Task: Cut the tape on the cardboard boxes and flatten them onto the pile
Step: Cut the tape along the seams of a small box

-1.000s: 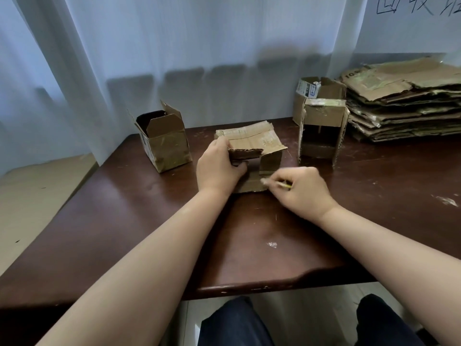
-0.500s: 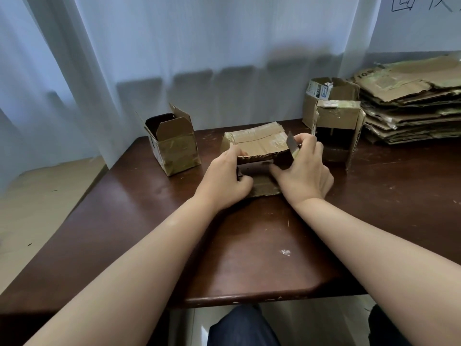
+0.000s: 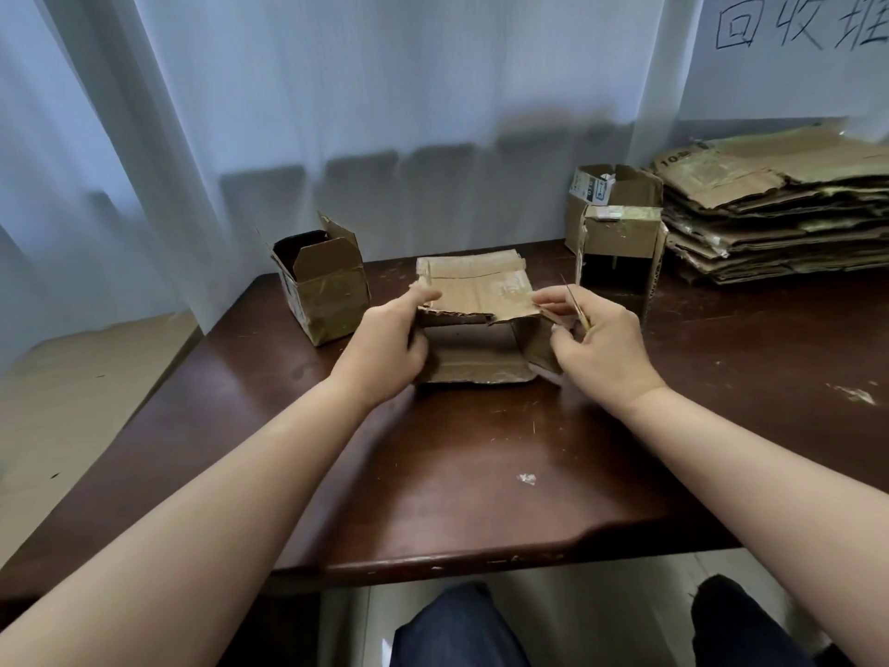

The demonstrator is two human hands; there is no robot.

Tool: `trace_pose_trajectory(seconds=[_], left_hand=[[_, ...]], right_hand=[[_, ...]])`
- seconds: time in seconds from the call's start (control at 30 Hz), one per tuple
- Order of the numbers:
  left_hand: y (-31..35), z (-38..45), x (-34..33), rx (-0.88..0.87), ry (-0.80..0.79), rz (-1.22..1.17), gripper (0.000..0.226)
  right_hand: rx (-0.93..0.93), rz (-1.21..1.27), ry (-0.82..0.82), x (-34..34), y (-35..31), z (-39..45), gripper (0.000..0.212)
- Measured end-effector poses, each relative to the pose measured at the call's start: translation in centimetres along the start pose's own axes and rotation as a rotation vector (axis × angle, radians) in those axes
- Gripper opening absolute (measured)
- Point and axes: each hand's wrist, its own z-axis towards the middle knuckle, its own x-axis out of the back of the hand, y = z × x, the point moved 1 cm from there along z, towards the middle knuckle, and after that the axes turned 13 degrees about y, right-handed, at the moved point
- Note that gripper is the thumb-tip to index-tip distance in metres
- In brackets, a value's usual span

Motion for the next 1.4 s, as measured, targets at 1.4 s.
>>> trace_pose_trajectory(seconds=[1.4], left_hand=[[1.3,-1.1,-5.1,0.058,-0.457,0.346,0.076]], right_hand=[[0.033,-0.612,-0.612,-4.0,0.8,1.7,0.061]])
